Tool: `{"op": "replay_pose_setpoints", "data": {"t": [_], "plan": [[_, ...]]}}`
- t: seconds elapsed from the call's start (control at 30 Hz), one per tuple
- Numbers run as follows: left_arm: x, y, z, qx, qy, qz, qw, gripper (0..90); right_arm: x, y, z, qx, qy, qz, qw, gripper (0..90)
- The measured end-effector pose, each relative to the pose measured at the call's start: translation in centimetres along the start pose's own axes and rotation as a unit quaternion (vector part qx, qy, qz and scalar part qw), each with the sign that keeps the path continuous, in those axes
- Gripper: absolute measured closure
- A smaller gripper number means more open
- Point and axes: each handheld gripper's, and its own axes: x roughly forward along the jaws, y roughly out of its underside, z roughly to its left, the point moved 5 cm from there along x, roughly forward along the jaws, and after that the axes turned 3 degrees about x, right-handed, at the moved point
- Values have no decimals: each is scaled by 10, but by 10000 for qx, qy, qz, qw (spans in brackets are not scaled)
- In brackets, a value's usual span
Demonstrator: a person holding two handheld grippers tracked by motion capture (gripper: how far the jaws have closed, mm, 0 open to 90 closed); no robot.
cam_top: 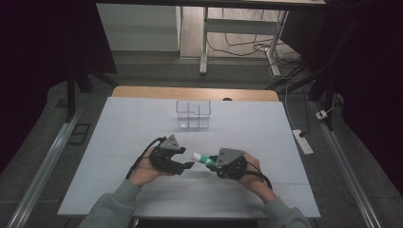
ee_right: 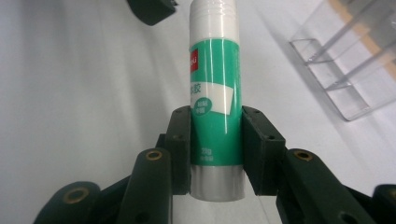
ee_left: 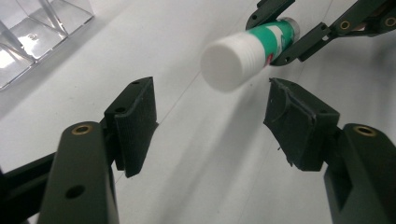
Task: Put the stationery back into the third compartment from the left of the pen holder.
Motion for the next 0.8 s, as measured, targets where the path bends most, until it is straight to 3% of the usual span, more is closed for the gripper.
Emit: {"op": "replay_pose_setpoints", "data": {"t": [0.3, 0.4, 0.47, 0.8], "plan": [[-1, 1, 3, -289, 31, -330, 9990, 343, -3, 0, -6, 360, 85, -244, 9990, 656], [-2, -1, 4, -469, 205, -533, 9973, 343, -4, 0, -8, 486, 64, -320, 9983, 656], [-3, -1, 4, -541, 205, -644, 9962, 346, -3, -1, -7, 528, 37, -404, 9978, 656], [3, -7, 2, -733, 440, -909, 9922, 351, 0, -3, -4, 633, 73, -635, 9959, 656]]}}
